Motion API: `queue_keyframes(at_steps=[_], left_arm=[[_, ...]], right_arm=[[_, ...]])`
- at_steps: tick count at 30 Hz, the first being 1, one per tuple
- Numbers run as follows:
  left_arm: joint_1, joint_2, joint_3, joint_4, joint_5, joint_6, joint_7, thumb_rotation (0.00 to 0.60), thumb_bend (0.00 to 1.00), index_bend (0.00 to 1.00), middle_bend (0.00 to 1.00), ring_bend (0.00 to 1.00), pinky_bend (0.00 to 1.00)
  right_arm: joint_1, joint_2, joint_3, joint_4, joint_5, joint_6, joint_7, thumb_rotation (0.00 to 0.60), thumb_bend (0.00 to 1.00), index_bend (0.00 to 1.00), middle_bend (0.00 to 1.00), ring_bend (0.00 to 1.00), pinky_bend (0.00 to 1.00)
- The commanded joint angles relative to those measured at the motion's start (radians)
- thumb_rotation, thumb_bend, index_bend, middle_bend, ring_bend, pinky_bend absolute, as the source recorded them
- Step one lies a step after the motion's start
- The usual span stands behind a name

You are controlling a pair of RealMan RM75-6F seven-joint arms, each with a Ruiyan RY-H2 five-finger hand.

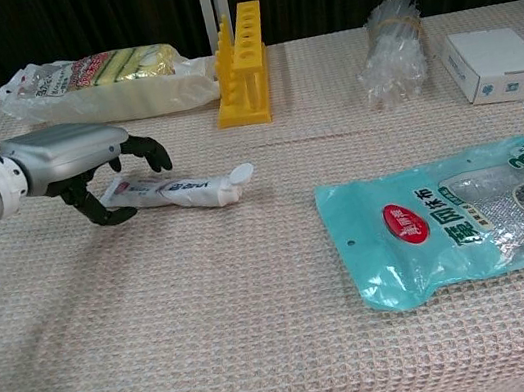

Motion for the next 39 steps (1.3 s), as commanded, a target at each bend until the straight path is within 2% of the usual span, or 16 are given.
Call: queue_keyframes(at_steps=[1, 7, 16, 23, 39], left_arm=[[-0.005, 0.001, 0.005, 0.002, -0.008, -0.001, 0.004, 0.600, 0.38, 0.23, 0.23, 0.16, 0.28], [-0.013, -0.003, 0.014, 0.006, -0.024, 0.007, 0.008, 0.600, 0.38, 0.25, 0.24, 0.17, 0.29], [-0.031, -0.019, 0.021, 0.023, -0.047, 0.010, 0.020, 0.600, 0.38, 0.31, 0.31, 0.22, 0.33], [-0.043, -0.033, 0.027, 0.046, -0.052, 0.011, 0.020, 0.600, 0.38, 0.31, 0.32, 0.24, 0.34], [-0.045, -0.054, 0.033, 0.074, -0.035, 0.043, -0.012, 0.600, 0.38, 0.48, 0.47, 0.35, 0.44]], right_arm=[[-0.001, -0.001, -0.001, 0.005, 0.002, -0.001, 0.003, 0.533, 0.05, 0.00, 0.00, 0.00, 0.00], [0.001, -0.008, -0.004, 0.024, 0.003, -0.008, 0.015, 0.533, 0.05, 0.00, 0.00, 0.00, 0.00], [-0.002, -0.011, -0.005, 0.036, 0.008, -0.007, 0.027, 0.535, 0.05, 0.00, 0.00, 0.00, 0.00], [-0.001, -0.016, -0.003, 0.047, 0.016, -0.013, 0.032, 0.536, 0.05, 0.00, 0.00, 0.00, 0.00], [0.000, -0.021, -0.004, 0.051, 0.020, -0.016, 0.026, 0.547, 0.05, 0.00, 0.00, 0.00, 0.00]])
